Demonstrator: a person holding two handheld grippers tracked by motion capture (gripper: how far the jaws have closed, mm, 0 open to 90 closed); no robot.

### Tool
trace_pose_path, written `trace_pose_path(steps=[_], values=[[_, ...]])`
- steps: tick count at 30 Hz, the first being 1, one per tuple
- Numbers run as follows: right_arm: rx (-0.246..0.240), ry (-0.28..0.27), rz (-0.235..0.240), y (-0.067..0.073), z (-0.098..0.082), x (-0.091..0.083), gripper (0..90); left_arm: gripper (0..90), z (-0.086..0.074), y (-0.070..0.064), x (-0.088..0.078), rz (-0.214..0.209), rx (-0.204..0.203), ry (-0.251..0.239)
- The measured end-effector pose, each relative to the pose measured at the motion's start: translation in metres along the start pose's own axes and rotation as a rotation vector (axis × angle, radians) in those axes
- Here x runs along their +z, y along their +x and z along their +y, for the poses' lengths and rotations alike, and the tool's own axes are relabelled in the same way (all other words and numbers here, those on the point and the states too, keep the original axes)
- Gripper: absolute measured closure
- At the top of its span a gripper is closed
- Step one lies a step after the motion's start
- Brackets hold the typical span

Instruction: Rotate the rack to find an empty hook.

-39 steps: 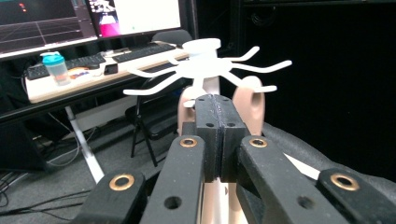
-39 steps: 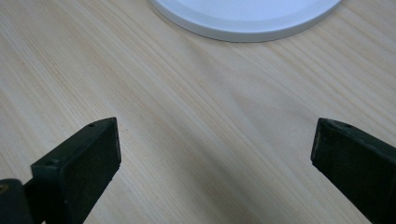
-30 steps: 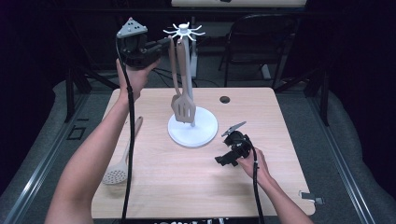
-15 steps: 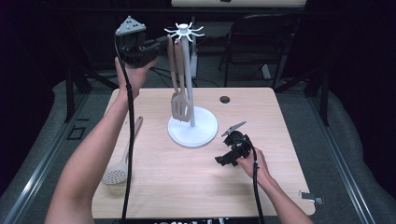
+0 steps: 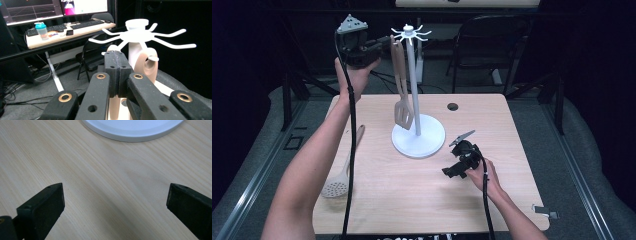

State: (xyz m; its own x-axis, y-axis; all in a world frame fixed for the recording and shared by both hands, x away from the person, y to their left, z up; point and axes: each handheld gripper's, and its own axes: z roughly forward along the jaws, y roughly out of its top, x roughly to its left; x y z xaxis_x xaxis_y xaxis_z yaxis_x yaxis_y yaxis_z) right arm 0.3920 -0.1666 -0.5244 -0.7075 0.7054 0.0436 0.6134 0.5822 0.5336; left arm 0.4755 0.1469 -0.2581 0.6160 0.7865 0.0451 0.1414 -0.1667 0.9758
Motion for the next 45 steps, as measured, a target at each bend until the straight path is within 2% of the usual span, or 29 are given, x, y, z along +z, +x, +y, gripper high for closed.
trace_pose_path(steps=[3, 5, 6, 9, 10, 12, 14, 19, 20, 24, 29, 37, 38, 39, 45], values=[[0.009, -0.007, 0.004, 0.001, 0.0, 0.001, 1.3, 90.0, -0.002, -0.002, -0.002, -0.003, -0.004, -0.009], [0.001, 0.0, 0.007, 0.0, 0.0, 0.0, 1.3, 90.0, -0.005, -0.002, -0.005, -0.005, -0.003, -0.01], [0.0, 0.018, -0.006, 0.0, 0.0, -0.002, 1.2, 90.0, -0.005, -0.002, -0.005, -0.005, -0.003, -0.01], [0.002, 0.002, 0.006, 0.0, 0.0, -0.001, 1.3, 90.0, -0.01, -0.003, -0.011, -0.014, -0.004, -0.011], [-0.014, 0.019, -0.006, 0.0, 0.0, -0.002, 1.3, 90.0, -0.01, -0.003, -0.011, -0.014, -0.004, -0.011], [-0.008, 0.005, -0.003, 0.0, 0.0, -0.001, 1.3, 90.0, -0.013, -0.006, -0.014, -0.033, -0.002, -0.016], [-0.007, 0.008, -0.003, 0.0, 0.0, 0.0, 1.3, 90.0, -0.013, -0.008, -0.016, -0.039, 0.008, -0.011], [-0.003, 0.015, -0.002, 0.0, 0.0, 0.001, 1.3, 90.0, -0.006, -0.024, -0.022, -0.088, 0.049, -0.028], [-0.009, 0.032, 0.0, 0.0, 0.001, 0.0, 1.3, 90.0, -0.005, -0.027, -0.021, -0.092, 0.059, -0.024], [-0.012, 0.028, -0.001, 0.001, 0.001, 0.001, 1.3, 90.0, -0.001, -0.033, -0.018, -0.091, 0.081, -0.019], [-0.012, 0.018, -0.002, 0.0, 0.0, 0.0, 1.3, 90.0, -0.001, -0.028, -0.012, -0.071, 0.059, -0.017], [-0.015, 0.017, -0.002, 0.0, 0.0, 0.0, 1.4, 90.0, 0.0, -0.02, -0.009, -0.047, 0.049, -0.009], [-0.001, 0.005, -0.013, 0.001, 0.0, 0.001, 1.4, 90.0, 0.0, -0.019, -0.008, -0.044, 0.046, -0.011], [-0.013, 0.02, 0.001, 0.0, 0.0, 0.0, 1.3, 90.0, 0.0, -0.018, -0.008, -0.042, 0.044, -0.009], [-0.007, 0.013, -0.004, 0.0, 0.0, 0.001, 1.4, 90.0, 0.0, -0.011, -0.007, -0.027, 0.023, -0.01]])
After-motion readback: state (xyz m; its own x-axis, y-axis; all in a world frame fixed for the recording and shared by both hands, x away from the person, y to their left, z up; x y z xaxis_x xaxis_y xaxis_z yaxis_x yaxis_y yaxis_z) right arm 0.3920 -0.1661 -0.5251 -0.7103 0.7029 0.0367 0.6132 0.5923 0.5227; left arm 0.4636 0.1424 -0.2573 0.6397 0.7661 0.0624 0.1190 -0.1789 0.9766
